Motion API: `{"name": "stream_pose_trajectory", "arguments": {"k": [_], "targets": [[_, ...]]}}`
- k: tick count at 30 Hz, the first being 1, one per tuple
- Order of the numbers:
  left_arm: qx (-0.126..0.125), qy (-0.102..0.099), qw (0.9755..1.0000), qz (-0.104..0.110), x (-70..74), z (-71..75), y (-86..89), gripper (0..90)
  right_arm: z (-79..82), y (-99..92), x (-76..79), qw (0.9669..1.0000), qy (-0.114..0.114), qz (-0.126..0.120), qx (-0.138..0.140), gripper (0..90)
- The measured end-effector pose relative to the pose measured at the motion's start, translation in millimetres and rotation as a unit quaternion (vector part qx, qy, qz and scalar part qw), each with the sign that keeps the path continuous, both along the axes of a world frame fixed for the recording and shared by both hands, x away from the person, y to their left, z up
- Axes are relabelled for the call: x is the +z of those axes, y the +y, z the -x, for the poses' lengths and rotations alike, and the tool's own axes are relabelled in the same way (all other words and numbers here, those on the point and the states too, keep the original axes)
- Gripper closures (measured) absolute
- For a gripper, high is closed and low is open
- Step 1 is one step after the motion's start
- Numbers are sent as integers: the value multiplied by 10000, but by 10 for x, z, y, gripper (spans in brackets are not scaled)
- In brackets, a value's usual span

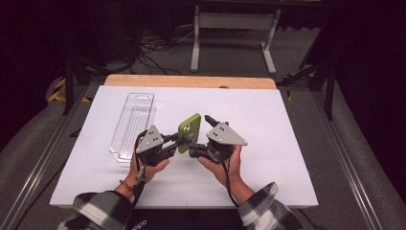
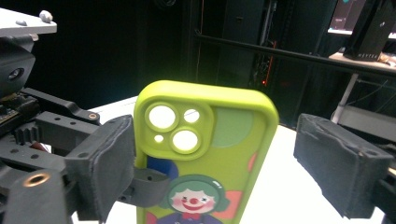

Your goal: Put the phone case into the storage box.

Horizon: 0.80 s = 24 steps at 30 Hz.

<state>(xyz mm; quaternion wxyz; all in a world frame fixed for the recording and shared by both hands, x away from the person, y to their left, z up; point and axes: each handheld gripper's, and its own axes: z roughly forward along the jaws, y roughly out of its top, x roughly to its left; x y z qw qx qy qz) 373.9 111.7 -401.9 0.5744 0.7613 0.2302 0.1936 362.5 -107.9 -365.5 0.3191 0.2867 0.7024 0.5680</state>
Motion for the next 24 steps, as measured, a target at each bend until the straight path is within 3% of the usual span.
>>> {"name": "stream_pose_trajectory", "arguments": {"k": [11,16,24], "targets": [[37,-114,9999,-114,-6,2,48,777,79,-62,13,9982,-380,390,242,124],[38,-71,9999,-80,5,10,89,777,94,-90,1,9974,-415,526,282,108],[96,-159,9998,-115,35,25,188,777,121,-185,-42,9961,-455,694,315,69]]}}
